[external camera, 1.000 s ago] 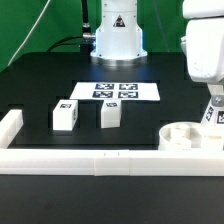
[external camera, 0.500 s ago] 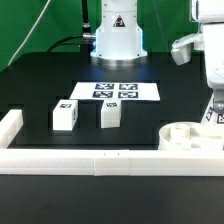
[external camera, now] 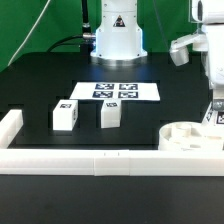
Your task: Assemble stool
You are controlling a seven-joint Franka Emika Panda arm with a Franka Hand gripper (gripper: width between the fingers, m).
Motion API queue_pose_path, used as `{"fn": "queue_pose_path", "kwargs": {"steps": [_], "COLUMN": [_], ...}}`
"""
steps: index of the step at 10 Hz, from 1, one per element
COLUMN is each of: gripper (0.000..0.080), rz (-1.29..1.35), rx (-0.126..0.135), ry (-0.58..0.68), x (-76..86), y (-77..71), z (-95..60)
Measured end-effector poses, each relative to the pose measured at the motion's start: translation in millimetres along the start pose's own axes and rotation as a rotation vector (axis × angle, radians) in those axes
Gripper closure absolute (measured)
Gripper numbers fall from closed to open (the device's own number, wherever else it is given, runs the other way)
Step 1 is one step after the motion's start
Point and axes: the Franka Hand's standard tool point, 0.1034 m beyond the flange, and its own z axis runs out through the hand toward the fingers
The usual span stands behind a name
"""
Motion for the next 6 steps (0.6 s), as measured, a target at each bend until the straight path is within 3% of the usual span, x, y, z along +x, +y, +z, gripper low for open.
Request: {"fn": "queue_pose_path", "kwargs": {"steps": [3, 4, 6], "gripper": [0.0459, 0.0459, 0.0459], "rz": [0.085, 0.238, 0.498], "rx": [0.002, 0.024, 0.03], "ry": [0.0, -0.01, -0.006], "x": [-0.7, -2.0, -1.3], "y": [0.1, 0.6, 0.7], "z": [0.2, 0.1, 0.9]}}
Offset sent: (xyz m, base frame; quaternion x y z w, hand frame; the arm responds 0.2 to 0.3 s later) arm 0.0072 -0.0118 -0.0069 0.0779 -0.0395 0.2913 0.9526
